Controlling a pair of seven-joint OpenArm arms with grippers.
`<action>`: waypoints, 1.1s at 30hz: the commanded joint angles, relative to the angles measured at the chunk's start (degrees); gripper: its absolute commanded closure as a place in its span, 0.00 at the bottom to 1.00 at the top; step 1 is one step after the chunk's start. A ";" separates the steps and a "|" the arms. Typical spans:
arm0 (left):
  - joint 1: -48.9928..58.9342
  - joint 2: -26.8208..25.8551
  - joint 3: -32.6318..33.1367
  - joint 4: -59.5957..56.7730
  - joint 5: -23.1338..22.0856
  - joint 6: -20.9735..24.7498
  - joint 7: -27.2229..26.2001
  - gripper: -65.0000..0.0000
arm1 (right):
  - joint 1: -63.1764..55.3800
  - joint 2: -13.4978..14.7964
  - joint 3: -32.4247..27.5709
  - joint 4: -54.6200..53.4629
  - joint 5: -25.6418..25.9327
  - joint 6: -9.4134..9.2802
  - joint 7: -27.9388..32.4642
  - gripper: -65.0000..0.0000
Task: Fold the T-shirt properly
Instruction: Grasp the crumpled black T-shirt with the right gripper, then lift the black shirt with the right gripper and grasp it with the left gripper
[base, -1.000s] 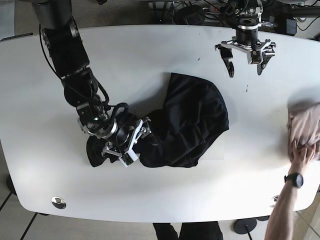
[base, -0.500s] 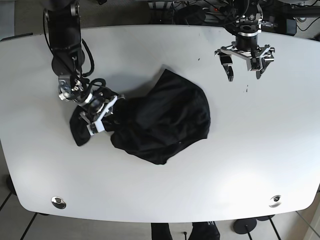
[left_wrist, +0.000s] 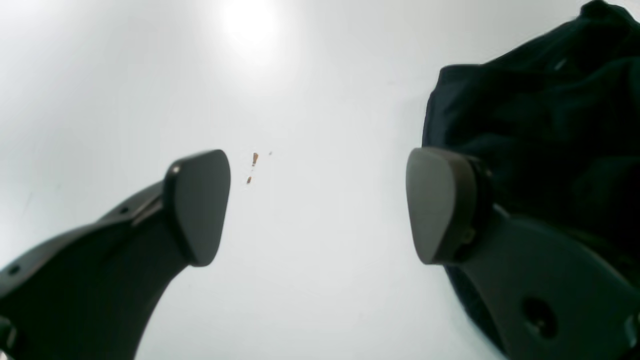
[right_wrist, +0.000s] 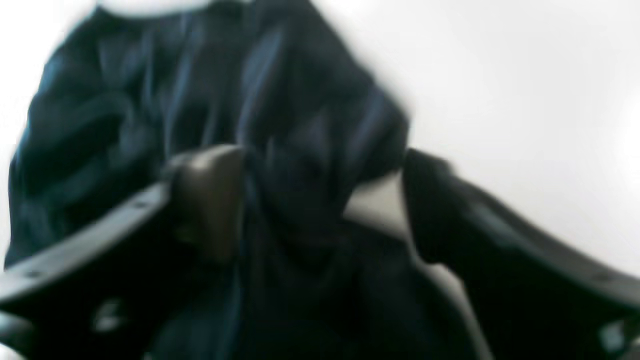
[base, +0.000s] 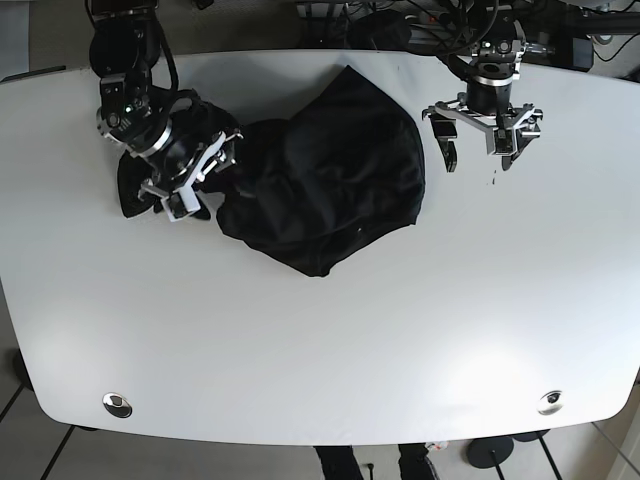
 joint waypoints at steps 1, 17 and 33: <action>0.12 -0.09 -0.24 1.00 -0.26 -0.02 -1.70 0.21 | 4.09 0.36 -0.08 1.04 1.05 0.10 1.38 0.14; 1.44 -0.09 -0.33 1.00 -0.26 -0.02 -1.70 0.21 | 35.47 -9.22 -13.80 -47.40 0.35 5.38 0.06 0.14; 1.09 -0.09 -0.06 1.00 -0.35 -0.11 -1.70 0.21 | 32.48 -9.40 -17.75 -25.68 0.79 4.85 -9.17 0.97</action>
